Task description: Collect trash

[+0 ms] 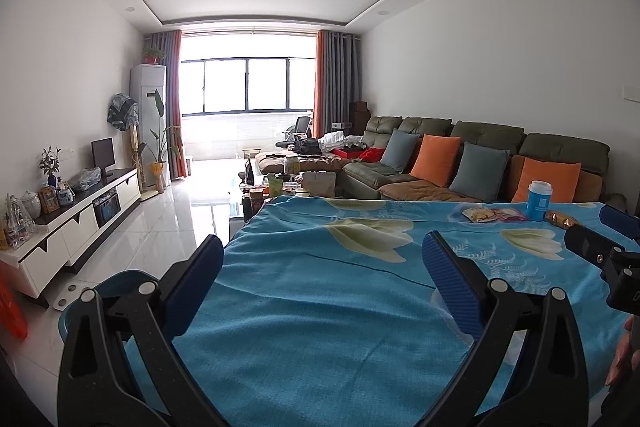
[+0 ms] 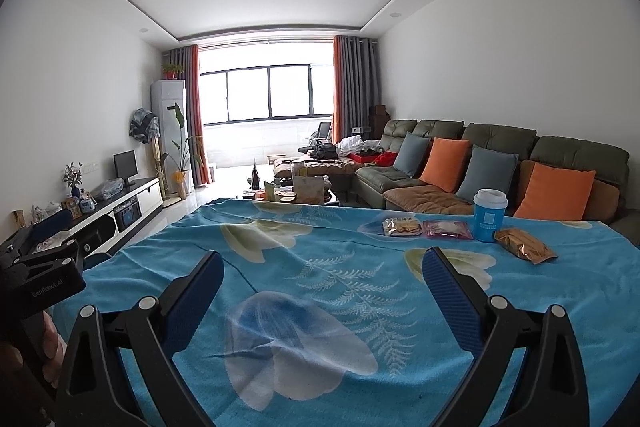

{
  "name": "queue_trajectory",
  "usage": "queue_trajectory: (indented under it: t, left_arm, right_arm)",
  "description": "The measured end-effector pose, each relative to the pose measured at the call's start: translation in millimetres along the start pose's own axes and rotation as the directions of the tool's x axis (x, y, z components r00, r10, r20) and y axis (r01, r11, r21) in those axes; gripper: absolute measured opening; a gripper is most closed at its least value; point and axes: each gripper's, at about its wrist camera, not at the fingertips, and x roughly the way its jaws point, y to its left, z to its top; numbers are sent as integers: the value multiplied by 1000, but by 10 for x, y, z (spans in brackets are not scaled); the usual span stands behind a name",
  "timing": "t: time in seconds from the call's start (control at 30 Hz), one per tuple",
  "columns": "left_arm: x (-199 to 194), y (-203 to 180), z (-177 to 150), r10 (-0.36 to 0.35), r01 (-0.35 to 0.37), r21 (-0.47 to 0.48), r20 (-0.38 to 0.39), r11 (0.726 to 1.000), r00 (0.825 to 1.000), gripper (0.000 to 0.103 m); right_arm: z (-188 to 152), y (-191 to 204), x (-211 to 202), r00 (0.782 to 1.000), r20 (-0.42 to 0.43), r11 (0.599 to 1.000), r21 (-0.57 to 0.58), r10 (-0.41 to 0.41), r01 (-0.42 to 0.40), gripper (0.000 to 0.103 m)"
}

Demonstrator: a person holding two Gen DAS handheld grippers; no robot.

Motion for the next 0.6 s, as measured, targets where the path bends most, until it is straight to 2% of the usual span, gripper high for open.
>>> queue_trajectory:
  t: [0.6]
  left_arm:
    - [49, 15, 3, 8, -8, -3, -1, 1000, 1000, 97]
  right_arm:
    - [30, -19, -33, 1000, 7, 1000, -2, -11, 11, 96]
